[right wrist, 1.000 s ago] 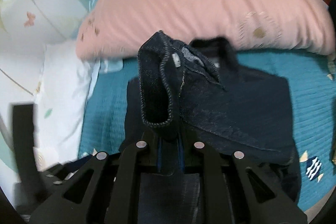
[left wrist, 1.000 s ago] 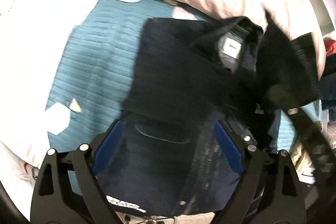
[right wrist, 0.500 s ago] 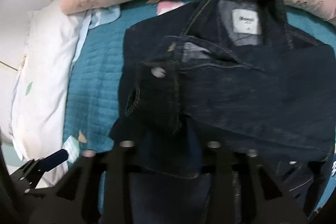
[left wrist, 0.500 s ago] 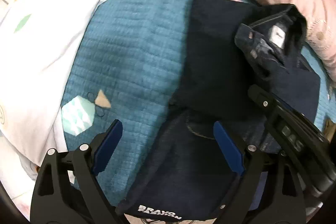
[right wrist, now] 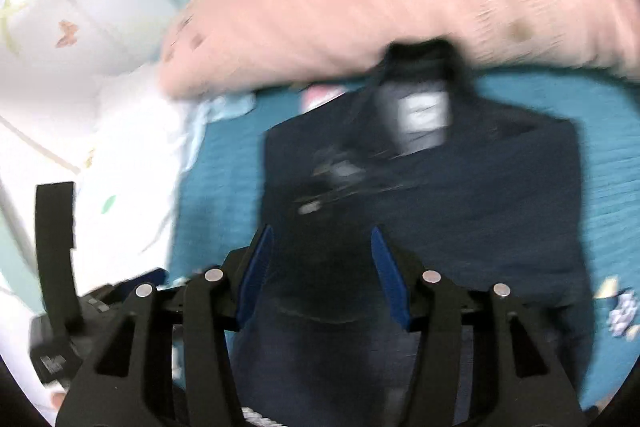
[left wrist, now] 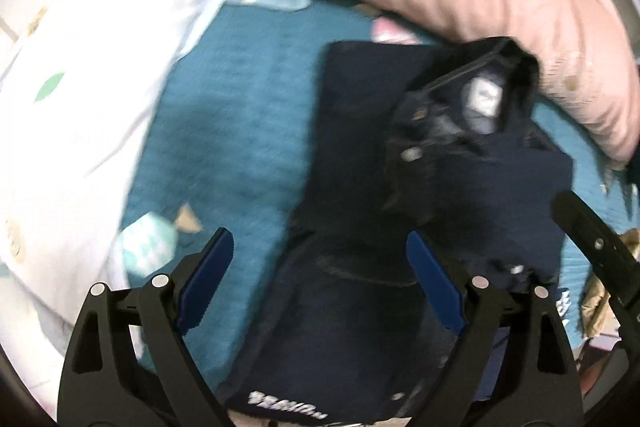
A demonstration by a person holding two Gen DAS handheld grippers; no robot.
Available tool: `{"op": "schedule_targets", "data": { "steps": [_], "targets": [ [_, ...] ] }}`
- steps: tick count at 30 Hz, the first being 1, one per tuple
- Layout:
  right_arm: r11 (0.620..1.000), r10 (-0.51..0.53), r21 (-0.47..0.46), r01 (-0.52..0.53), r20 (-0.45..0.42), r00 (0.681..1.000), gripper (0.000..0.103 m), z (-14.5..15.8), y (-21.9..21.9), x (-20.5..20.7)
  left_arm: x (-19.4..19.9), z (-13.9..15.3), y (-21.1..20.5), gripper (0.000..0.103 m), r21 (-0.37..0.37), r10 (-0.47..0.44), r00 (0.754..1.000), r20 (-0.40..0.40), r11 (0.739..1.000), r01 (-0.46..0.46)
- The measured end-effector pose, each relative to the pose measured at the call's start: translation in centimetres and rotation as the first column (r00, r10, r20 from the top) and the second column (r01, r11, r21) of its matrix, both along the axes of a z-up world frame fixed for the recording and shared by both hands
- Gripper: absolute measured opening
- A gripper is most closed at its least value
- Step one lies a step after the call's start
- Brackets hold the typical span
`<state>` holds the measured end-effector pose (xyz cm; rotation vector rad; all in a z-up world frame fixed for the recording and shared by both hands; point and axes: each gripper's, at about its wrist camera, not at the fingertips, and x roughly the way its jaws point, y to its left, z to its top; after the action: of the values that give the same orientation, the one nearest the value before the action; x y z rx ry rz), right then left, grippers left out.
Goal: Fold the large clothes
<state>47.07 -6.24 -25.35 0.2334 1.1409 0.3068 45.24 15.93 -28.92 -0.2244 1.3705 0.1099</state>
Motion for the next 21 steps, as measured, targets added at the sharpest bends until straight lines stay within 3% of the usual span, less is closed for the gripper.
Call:
{"op": "schedule_targets", "data": {
  "steps": [2,3,4,5,10,11,12,13,15,17,21],
  "targets": [
    [0.996,-0.059,-0.063,0.060,0.023,0.998,0.046,0.3,-2.6,0.3,1.2,-0.1,-1.8,0.089,-0.026,-0.034,0.999,0.006,0.999,0.034],
    [0.990,-0.096,-0.102,0.097,0.016,0.995,0.038,-0.1,-4.2,0.6,1.6,-0.3,-2.4,0.089,-0.037,-0.047,0.999,0.009,0.998,0.047],
    [0.983,-0.126,-0.135,0.123,-0.009,0.992,0.013,-1.0,-5.7,1.0,2.2,-0.8,-3.3,0.089,-0.053,-0.066,0.998,0.015,0.996,0.067],
    [0.977,-0.148,-0.160,0.138,-0.049,0.988,0.003,-2.2,-7.1,1.5,2.7,-1.2,-4.1,0.089,-0.064,-0.082,0.997,0.014,0.994,0.083],
    [0.955,-0.229,-0.230,0.188,-0.167,0.959,0.000,-7.7,-12.1,1.9,4.2,-5.3,-6.4,0.088,-0.070,-0.106,0.994,-0.031,0.992,0.103],
    [0.954,-0.233,-0.232,0.188,-0.186,0.954,0.000,-8.6,-12.7,2.0,4.4,-6.4,-6.6,0.085,-0.068,-0.101,0.994,-0.048,0.993,0.098],
    [0.950,-0.242,-0.247,0.189,-0.207,0.948,0.000,-9.9,-13.4,2.0,4.7,-7.9,-6.7,0.069,-0.063,-0.095,0.993,-0.077,0.994,0.090],
    [0.945,-0.253,-0.267,0.190,-0.224,0.941,0.000,-11.1,-13.8,2.1,4.7,-9.1,-6.6,0.062,-0.062,-0.089,0.990,-0.106,0.995,0.083],
    [0.943,-0.273,-0.263,0.202,-0.273,0.922,0.000,-13.7,-14.9,2.3,4.7,-12.1,-5.9,0.063,-0.104,-0.056,0.988,-0.147,0.994,0.040],
    [0.944,-0.283,-0.254,0.212,-0.286,0.915,0.000,-15.5,-15.5,2.2,4.4,-12.6,-5.5,0.064,-0.122,-0.038,0.992,-0.121,0.992,0.023],
    [0.936,-0.282,-0.287,0.205,-0.262,0.923,0.000,-15.1,-14.7,2.1,4.5,-11.6,-6.9,0.064,-0.027,-0.079,0.990,-0.116,0.997,0.076]
  ]
}}
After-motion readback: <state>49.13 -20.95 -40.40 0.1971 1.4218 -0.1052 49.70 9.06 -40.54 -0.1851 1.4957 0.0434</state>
